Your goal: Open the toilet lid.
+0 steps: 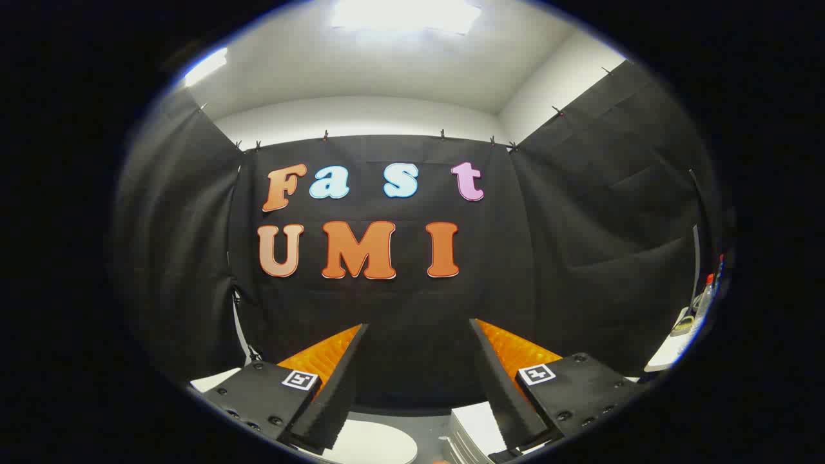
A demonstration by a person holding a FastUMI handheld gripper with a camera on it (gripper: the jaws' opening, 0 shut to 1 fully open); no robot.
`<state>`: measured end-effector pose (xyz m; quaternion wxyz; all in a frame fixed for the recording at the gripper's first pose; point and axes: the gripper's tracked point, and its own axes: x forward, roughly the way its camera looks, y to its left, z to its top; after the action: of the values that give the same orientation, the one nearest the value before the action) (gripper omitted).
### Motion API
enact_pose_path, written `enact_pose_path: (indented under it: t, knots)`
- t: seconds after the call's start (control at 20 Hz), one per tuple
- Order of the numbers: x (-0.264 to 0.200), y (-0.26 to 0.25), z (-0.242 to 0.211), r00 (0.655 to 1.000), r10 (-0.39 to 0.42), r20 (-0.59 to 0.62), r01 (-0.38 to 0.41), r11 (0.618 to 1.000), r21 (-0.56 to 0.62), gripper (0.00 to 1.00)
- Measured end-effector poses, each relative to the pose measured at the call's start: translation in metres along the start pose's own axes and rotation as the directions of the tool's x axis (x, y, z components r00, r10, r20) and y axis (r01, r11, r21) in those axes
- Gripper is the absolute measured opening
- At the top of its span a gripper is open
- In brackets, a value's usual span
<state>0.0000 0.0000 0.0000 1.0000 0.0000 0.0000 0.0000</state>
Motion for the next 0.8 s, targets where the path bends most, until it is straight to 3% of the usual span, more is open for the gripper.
enact_pose_path:
  t: [0.8]
  knots:
    - [0.009, -0.003, -0.015, 0.999, -0.016, -0.04, 0.017, 1.0, 0.011, 0.97]
